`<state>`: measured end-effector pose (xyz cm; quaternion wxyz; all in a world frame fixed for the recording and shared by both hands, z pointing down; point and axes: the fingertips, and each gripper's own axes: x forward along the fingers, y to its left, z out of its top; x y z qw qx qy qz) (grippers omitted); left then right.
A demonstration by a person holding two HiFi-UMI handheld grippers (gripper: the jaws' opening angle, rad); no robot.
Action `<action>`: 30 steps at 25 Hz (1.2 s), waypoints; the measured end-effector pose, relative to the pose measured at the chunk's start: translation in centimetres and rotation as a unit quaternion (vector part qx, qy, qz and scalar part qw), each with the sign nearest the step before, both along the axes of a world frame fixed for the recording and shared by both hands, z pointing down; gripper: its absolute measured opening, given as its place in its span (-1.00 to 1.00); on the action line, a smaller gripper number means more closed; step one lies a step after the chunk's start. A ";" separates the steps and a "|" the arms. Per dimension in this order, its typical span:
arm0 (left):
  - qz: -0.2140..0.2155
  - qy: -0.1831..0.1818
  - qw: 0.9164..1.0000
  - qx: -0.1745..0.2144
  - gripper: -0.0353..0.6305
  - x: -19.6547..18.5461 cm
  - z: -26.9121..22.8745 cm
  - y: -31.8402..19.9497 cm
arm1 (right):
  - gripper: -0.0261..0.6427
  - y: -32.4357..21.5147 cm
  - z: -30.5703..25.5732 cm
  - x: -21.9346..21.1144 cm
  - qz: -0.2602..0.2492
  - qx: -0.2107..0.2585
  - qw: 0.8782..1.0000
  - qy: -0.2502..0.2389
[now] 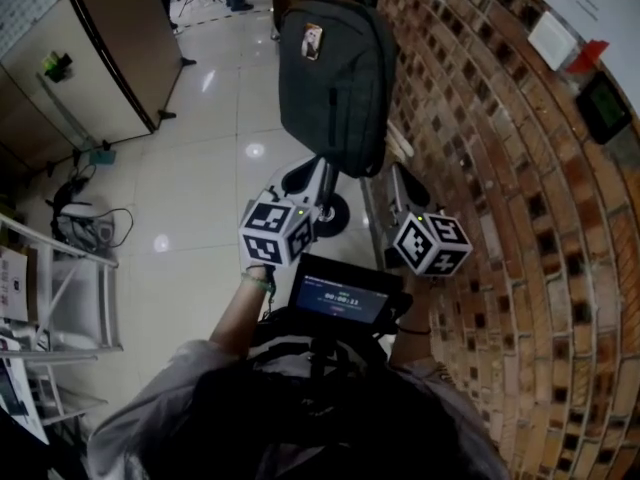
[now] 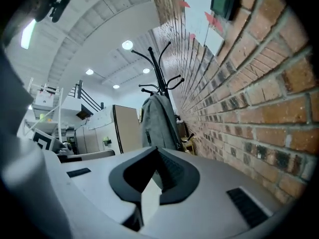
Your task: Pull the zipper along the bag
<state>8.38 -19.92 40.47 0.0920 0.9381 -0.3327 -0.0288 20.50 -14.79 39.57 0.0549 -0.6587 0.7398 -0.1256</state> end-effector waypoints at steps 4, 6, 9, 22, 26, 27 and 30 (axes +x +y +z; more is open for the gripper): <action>-0.002 0.002 1.000 -0.001 -0.88 -0.9 0.1 0.8 | -0.93 1.3 0.9 -0.7 -0.004 0.003 0.998 -0.058; -0.004 0.002 1.000 -0.002 -0.88 -1.5 0.3 1.0 | -0.93 1.8 1.5 -1.0 -0.005 -0.004 0.997 -0.073; -0.006 0.003 1.000 -0.003 -0.88 -2.1 0.4 1.1 | -0.92 2.1 1.9 -1.5 0.000 -0.013 0.998 -0.056; 0.000 0.009 1.000 -0.001 -0.88 -2.6 0.1 1.7 | -0.92 2.6 2.2 -2.7 0.002 -0.020 0.999 -0.047; -0.002 0.011 1.000 -0.002 -0.88 -2.5 0.2 1.8 | -0.92 2.7 2.3 -2.4 0.004 -0.021 0.999 -0.049; -0.003 0.011 1.000 -0.003 -0.87 -2.5 0.3 1.8 | -0.92 2.7 2.3 -2.4 0.003 -0.021 0.999 -0.048; -0.004 0.012 1.000 -0.003 -0.88 -2.6 0.4 1.8 | -0.92 2.8 2.4 -2.5 0.004 -0.022 0.999 -0.049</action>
